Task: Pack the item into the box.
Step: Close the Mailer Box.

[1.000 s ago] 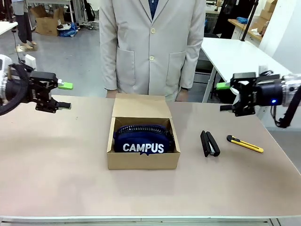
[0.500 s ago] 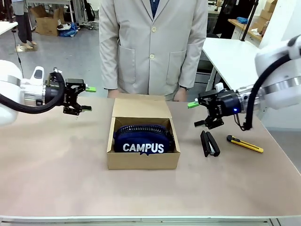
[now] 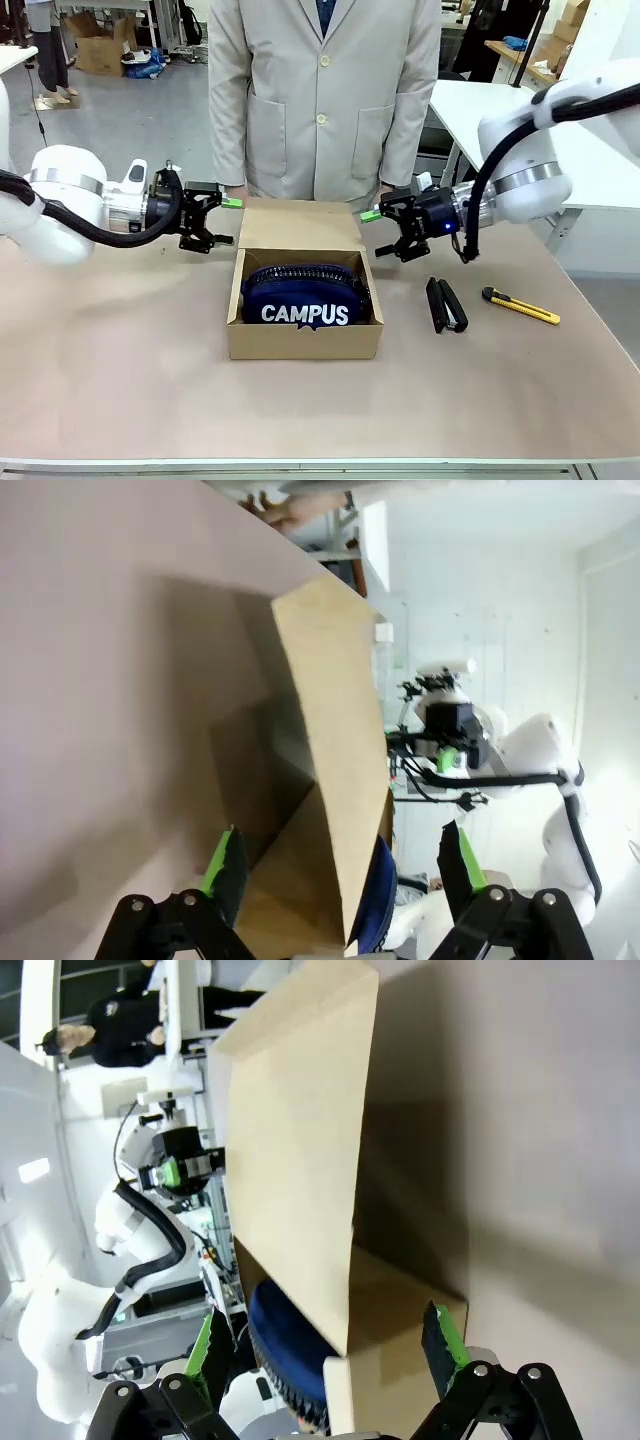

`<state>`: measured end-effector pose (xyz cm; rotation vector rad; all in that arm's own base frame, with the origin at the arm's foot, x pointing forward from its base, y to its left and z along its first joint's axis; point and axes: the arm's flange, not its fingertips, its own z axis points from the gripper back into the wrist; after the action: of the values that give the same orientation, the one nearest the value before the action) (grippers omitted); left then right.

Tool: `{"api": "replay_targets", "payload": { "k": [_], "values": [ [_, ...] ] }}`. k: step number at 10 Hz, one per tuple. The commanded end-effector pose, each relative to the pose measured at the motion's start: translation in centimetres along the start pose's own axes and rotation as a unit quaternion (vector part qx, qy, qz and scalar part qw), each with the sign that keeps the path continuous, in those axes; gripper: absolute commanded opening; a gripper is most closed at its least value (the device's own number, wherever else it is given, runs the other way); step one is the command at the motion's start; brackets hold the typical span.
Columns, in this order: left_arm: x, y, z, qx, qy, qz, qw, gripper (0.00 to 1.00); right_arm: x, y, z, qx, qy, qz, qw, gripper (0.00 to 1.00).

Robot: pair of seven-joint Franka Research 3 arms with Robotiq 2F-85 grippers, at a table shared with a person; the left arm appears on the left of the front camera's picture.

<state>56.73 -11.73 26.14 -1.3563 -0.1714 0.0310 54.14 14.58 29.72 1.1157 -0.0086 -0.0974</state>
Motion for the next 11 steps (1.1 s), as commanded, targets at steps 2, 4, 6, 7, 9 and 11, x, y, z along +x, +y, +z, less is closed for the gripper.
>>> {"api": "replay_targets", "payload": {
  "k": [2, 4, 6, 7, 9, 11],
  "values": [
    [0.2, 0.2, -1.5, -0.06, 0.023, -0.023, 0.998, 1.0, 1.8, -2.0, -2.7, 0.063, 0.007, 0.006, 0.998, 1.0],
    [0.0, 0.3, -2.3, -0.07, 0.041, -0.029, 0.996, 1.0, 1.7, -2.1, -3.6, 0.104, 0.027, 0.009, 0.994, 1.0],
    [-0.1, 0.2, -2.5, -0.08, 0.051, -0.035, 0.995, 1.0, 1.7, -2.3, -3.6, 0.126, 0.033, -0.002, 0.992, 1.0],
    [-0.2, 0.1, -2.6, -0.083, 0.055, -0.036, 0.994, 1.0, 1.6, -2.3, -3.7, 0.123, 0.036, -0.001, 0.992, 1.0],
    [-0.4, 0.1, -2.6, -0.086, 0.062, -0.036, 0.994, 1.0, 1.5, -2.3, -3.9, 0.119, 0.039, 0.0, 0.992, 0.8],
    [-0.6, 0.1, -2.7, -0.083, 0.064, -0.037, 0.994, 0.8, 1.5, -2.4, -3.9, 0.116, 0.039, -0.002, 0.992, 0.6]
  ]
}}
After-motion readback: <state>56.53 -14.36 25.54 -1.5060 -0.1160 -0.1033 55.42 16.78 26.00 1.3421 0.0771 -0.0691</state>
